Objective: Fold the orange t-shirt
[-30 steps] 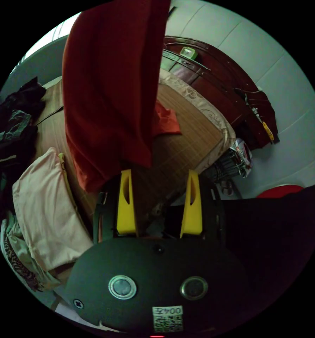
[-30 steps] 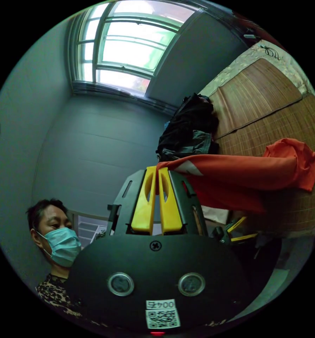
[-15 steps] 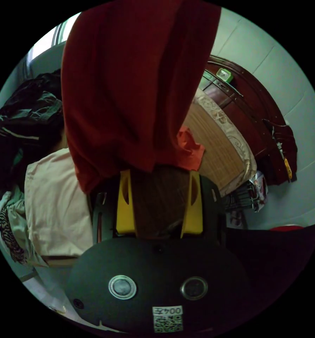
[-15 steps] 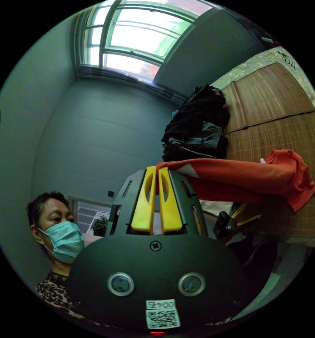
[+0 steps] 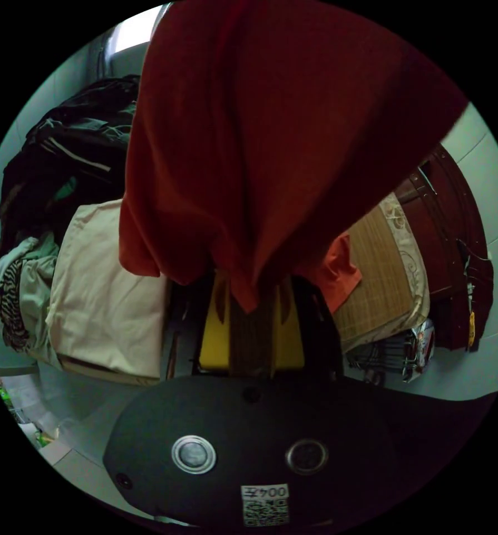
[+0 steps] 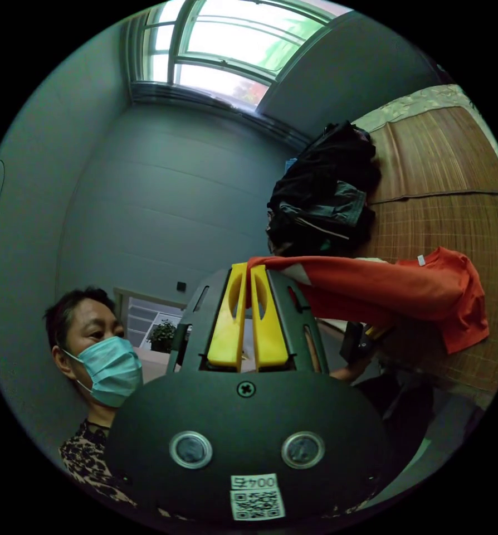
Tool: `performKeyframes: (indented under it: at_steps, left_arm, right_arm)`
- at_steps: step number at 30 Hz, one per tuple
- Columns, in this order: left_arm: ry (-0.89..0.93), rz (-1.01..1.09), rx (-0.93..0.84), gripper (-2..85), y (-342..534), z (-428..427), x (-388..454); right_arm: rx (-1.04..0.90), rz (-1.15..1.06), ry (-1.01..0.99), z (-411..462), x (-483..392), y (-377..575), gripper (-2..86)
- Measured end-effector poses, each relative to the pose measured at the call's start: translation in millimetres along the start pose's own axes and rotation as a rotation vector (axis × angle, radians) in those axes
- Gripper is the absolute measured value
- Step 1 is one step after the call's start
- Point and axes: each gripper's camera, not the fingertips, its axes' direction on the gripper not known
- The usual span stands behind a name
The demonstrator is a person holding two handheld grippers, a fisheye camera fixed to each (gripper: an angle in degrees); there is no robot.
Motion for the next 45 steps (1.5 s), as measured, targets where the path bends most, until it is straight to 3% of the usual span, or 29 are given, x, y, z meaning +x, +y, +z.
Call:
performKeyframes:
  at_steps: [1,8,15,28,32,36,45]
  left_arm:
    - [-0.004,0.001,0.008,3.1,-6,-5,-1]
    - [0.168,-0.012,0.122,0.0,-50,-79,-24]
    - [0.197,0.042,0.385,-0.4,-106,-249,-41]
    - [0.224,0.218,0.836,-0.2,-222,-466,38]
    - [0.200,0.258,0.879,-0.2,-262,-480,65]
    - [0.207,0.248,0.797,-0.2,-330,-450,89]
    - [0.133,0.103,0.526,-0.2,-517,-302,118]
  right_arm:
    - [0.007,-0.003,0.000,-5,0,0,-0.6]
    - [0.225,-0.013,0.025,-103,5,5,-0.6]
    - [0.553,-0.053,0.113,-237,9,32,-0.7]
    - [0.697,-0.207,0.028,-375,2,53,-0.7]
    - [0.710,-0.240,0.024,-407,11,38,-0.7]
    - [0.708,-0.175,0.041,-432,47,6,-0.7]
    - [0.577,0.123,0.108,-455,177,-118,-0.7]
